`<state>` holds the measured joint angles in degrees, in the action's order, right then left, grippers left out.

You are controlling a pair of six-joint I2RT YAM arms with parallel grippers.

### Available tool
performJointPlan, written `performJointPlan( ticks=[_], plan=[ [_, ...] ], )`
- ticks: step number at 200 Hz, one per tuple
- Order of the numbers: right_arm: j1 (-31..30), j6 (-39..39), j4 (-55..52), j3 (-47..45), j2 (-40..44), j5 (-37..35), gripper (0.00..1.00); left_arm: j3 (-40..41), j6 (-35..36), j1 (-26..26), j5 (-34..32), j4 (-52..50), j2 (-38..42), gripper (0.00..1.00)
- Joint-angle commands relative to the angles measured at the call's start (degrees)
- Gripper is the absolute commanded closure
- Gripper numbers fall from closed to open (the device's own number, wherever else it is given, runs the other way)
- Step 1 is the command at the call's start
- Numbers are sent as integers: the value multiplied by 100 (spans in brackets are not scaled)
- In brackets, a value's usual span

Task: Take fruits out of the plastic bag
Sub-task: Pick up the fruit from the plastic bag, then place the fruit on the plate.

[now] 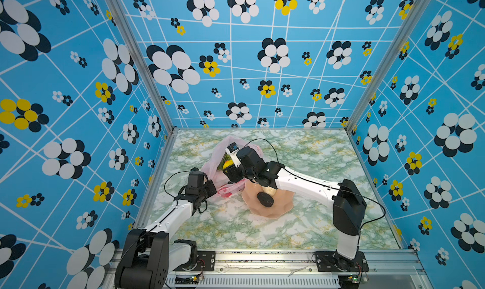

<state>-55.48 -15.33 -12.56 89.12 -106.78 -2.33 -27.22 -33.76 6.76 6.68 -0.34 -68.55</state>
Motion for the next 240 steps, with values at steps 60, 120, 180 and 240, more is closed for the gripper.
performJointPlan(
  ticks=[60, 120, 180, 240],
  plan=[
    [-33, 299, -1091, -1232, 1574, -789, 46, 81, 302, -35, 99, 585, -42, 100],
    [-19, 143, -1669, -1916, 2393, -1230, 46, 134, 267, -35, 155, 689, -87, 100],
    [-19, -183, -2021, -2556, 2820, -1343, 46, 127, 274, -35, 168, 662, -102, 100],
    [-24, -612, -2231, -3185, 2915, -1291, 46, 143, 274, -35, 150, 655, -79, 100]
  ],
)
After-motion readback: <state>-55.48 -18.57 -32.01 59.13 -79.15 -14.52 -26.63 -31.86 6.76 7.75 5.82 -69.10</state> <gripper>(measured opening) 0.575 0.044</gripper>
